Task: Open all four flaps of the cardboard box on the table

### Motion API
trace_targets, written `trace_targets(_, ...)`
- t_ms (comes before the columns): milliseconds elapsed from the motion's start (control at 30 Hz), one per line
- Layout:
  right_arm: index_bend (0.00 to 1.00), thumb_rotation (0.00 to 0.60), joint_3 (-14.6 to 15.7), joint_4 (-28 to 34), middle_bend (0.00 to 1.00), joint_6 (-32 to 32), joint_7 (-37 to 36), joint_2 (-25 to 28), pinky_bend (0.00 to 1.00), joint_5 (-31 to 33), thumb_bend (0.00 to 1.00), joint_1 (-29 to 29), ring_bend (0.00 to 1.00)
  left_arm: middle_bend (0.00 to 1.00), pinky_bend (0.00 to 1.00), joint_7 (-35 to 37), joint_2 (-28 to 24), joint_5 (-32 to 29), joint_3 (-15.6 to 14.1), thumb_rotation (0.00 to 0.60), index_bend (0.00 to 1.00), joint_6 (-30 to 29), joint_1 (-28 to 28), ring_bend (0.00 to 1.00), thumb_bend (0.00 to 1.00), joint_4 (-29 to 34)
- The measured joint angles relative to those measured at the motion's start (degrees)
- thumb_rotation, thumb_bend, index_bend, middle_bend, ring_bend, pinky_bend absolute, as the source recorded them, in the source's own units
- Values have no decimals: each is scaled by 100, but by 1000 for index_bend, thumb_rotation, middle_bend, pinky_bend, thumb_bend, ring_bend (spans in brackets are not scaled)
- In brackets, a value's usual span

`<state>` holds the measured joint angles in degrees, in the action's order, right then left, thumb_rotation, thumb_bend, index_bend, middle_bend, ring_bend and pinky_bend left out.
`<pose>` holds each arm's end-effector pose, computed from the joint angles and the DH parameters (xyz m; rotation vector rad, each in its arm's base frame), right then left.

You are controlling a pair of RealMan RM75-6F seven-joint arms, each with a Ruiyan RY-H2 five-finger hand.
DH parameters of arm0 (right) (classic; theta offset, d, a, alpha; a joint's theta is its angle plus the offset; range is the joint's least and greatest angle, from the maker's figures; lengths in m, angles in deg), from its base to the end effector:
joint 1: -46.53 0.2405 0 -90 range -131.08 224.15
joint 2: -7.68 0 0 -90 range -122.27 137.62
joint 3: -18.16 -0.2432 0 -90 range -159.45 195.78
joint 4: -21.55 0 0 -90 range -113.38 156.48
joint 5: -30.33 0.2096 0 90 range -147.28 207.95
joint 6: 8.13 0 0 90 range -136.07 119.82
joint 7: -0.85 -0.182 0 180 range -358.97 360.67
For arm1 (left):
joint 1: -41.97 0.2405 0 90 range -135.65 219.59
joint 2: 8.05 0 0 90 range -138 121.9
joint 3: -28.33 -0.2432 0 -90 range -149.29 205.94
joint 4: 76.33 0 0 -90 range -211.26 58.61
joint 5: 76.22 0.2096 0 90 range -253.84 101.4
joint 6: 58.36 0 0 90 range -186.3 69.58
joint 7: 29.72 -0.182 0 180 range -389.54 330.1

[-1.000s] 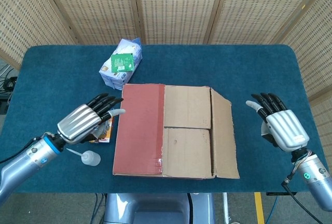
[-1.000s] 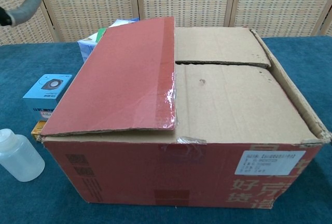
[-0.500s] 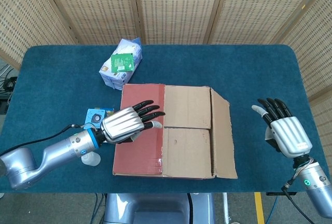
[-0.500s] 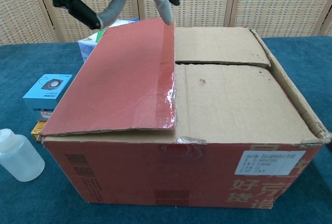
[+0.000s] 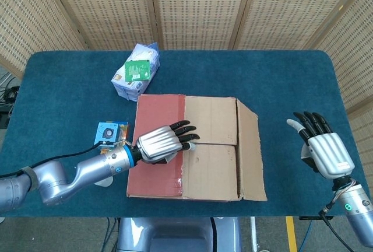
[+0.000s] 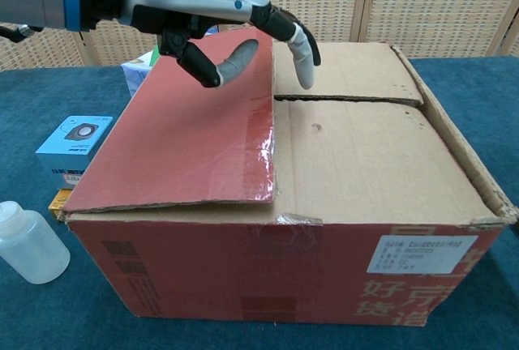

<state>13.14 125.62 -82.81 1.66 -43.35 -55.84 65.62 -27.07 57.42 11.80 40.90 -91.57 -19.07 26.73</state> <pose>-0.2173 -0.2832 0.1773 1.6369 -0.7976 0.9746 0.0148 0.3329 0.0149 -2.5405 -0.5856 -1.0027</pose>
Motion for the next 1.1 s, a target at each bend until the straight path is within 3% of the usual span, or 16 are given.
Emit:
trace_targets(633,140,600,-34,-97,82,-6,-102,-69,52,11,1000,-86,0,271,0,-185,-16,-346,-222,600,316,-85,-91,99,914,-31)
trace_targets(1100,140,600,-90,-99,82,-7,-118,-88,52,14,1000,-95,0,304,0,-123,-541,-362,-262,600,318,-151,-77,128,916,215)
